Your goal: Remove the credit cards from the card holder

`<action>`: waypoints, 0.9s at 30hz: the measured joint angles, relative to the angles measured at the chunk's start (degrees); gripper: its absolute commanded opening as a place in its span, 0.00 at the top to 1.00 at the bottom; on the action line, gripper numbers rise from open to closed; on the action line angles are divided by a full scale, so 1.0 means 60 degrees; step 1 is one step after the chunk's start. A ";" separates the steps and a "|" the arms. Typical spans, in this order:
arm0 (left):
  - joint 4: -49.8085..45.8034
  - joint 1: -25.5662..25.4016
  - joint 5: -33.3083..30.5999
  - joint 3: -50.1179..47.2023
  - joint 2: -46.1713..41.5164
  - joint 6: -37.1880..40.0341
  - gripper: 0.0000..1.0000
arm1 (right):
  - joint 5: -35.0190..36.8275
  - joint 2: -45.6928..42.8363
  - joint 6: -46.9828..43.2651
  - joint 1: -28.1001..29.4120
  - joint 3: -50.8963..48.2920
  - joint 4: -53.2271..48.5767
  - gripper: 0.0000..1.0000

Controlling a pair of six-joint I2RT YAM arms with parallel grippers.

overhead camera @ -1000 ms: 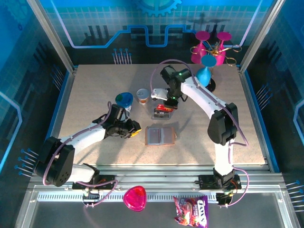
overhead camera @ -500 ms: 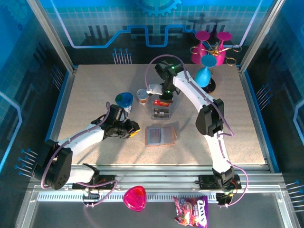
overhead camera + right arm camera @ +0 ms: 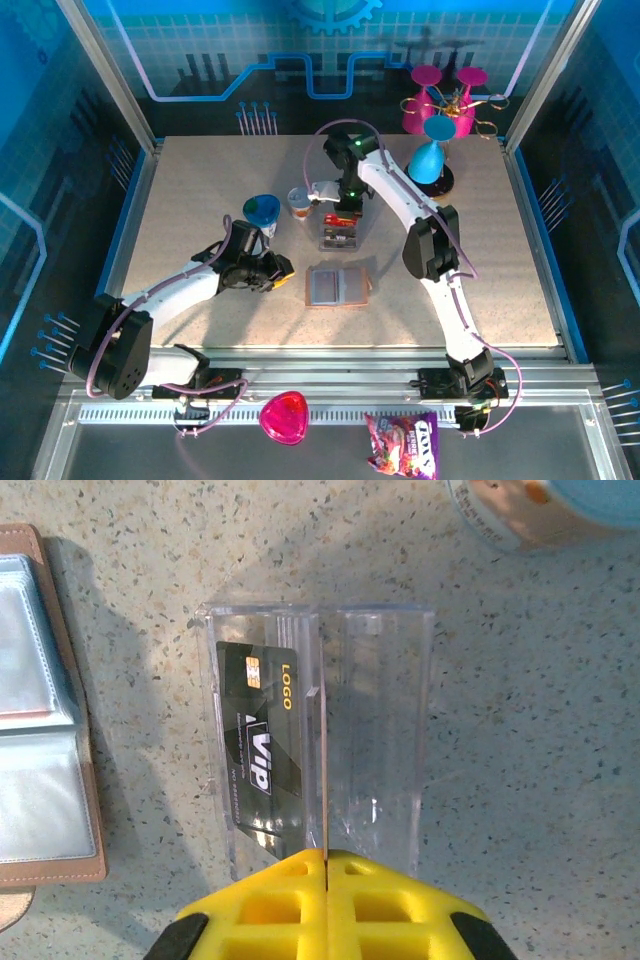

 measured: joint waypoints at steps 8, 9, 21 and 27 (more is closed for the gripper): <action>-0.0073 0.0000 -0.0007 0.0000 0.0000 -0.0004 0.71 | -0.0098 0.0266 0.0007 0.0000 -0.0084 0.0113 0.85; -0.0095 0.0000 -0.0007 0.0000 0.0000 -0.0004 0.71 | -0.0076 0.0270 0.0036 0.0000 -0.0091 0.0153 0.82; -0.0102 0.0000 -0.0073 0.0000 0.0000 -0.0189 0.71 | 0.0339 0.0266 0.0200 0.0000 -0.0146 0.0929 0.75; -0.0102 0.0000 -0.0073 0.0000 0.0000 -0.0219 0.71 | 0.0477 0.0266 0.0379 0.0000 -0.0146 0.1173 0.74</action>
